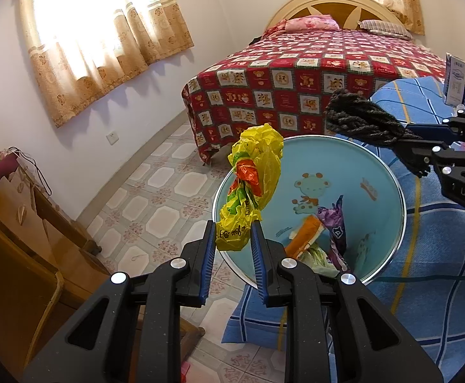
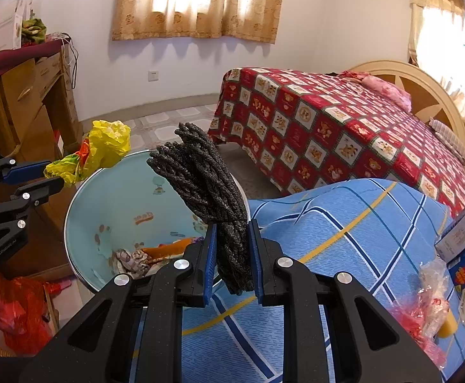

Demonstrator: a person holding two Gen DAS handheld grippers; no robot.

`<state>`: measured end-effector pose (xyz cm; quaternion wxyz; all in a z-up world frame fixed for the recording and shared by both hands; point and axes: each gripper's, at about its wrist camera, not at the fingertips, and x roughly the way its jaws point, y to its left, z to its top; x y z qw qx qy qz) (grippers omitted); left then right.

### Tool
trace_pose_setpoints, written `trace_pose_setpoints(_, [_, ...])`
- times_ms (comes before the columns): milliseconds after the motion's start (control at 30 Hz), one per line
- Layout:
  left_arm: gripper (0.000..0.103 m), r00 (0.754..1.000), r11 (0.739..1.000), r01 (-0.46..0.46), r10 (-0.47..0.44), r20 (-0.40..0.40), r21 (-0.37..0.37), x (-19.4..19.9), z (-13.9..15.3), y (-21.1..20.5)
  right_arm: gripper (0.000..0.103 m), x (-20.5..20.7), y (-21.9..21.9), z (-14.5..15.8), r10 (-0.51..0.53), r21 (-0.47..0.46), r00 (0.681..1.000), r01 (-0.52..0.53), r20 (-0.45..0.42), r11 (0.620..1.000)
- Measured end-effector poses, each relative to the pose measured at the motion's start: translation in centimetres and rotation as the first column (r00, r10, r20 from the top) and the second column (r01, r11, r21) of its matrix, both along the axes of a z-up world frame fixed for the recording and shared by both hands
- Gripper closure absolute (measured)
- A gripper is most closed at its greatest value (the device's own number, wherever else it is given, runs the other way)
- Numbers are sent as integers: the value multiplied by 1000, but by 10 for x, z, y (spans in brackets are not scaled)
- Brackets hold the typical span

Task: Collect trash
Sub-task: 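Open both tools over the bin to drop the wrapper and rope, then move the right tool to the table and grasp the red foil wrapper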

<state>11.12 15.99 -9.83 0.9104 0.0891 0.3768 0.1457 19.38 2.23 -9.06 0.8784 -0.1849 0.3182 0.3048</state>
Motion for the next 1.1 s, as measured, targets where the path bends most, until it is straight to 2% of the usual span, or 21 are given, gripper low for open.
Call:
trace_pose_setpoints(67, [73, 1000, 1000, 0, 0, 8, -15, 0, 1, -1, 79, 0, 2, 0, 20, 17, 1000, -20, -13, 1000])
trace_pose_setpoints(100, [66, 1000, 1000, 4, -4, 10, -23, -1, 1, -1, 73, 0, 1, 0, 23, 22, 1000, -22, -12, 1000])
trace_pose_setpoints(133, [58, 1000, 1000, 10, -10, 9, -28, -1, 1, -2, 56, 0, -1, 1, 19, 37, 1000, -19, -3, 999])
trace_pose_setpoints(167, [54, 1000, 1000, 13, -13, 11, -28, -1, 0, -3, 50, 0, -1, 1, 17, 42, 1000, -17, -3, 999])
trace_pose_setpoints(200, [49, 1000, 1000, 12, -11, 14, -25, -1, 0, -4, 48, 1, -3, 1, 12, 50, 1000, -12, -8, 999])
trace_pose_setpoints(267, [48, 1000, 1000, 18, -18, 14, -23, -1, 0, -7, 48, 1, -4, 1, 4, 53, 1000, -3, -12, 999])
trace_pose_setpoints(333, [41, 1000, 1000, 16, -15, 16, -22, -1, -1, -8, 46, 1, -7, 1, -7, 58, 1000, 8, -14, 998])
trace_pose_setpoints(600, [29, 1000, 999, 16, -16, 17, -33, -4, -3, -16, 37, -9, -22, 6, -34, 74, 999, 34, -2, 997])
trace_pose_setpoints(900, [27, 998, 997, 64, -64, -13, -52, -7, -14, -40, 35, -33, -64, 17, -99, 88, 995, 97, 17, 991])
trace_pose_setpoints(1100, [26, 994, 994, 101, -103, -39, -49, -9, -27, -63, 33, -55, -123, 14, -214, 90, 977, 212, 17, 973])
